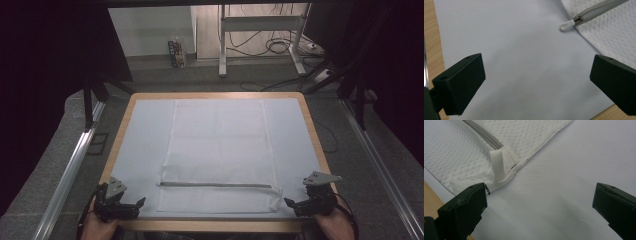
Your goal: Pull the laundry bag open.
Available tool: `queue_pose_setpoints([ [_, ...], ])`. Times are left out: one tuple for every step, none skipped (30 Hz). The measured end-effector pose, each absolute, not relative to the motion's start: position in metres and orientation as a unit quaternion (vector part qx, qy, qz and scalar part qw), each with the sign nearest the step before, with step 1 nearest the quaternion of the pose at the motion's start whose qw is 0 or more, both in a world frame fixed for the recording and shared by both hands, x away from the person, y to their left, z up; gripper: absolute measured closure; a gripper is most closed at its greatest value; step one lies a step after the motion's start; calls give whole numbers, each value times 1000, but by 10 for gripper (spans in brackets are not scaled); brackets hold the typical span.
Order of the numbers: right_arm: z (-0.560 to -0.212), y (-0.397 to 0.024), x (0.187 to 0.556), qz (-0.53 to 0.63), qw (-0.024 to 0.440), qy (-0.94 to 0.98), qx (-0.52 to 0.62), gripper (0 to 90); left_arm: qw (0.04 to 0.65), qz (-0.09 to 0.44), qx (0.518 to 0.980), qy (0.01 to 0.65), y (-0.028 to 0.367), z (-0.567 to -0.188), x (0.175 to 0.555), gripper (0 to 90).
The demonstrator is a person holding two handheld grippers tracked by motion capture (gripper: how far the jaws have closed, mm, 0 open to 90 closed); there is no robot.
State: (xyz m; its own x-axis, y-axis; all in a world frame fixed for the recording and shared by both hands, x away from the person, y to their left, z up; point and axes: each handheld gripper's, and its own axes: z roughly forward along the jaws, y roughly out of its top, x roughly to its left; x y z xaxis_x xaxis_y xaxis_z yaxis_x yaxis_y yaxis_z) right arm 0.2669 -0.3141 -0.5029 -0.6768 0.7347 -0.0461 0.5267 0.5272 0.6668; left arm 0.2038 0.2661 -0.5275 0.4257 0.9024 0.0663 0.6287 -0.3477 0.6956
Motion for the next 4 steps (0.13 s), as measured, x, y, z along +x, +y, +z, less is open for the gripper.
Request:
queue_pose_setpoints([
  [-503, -314, 267, 318, 163, 859, 367, 0, 301, 227, 789, 486, 266, -527, 204, 2],
  [-503, -314, 267, 318, 163, 859, 367, 0, 300, 226, 789, 486, 266, -527, 204, 2],
  [-503, -314, 267, 317, 162, 859, 368, 0, 298, 225, 790, 486, 266, -527, 205, 3],
  [-503, -315, 268, 317, 161, 860, 367, 0, 298, 225, 790, 486, 266, -527, 205, 4],
])
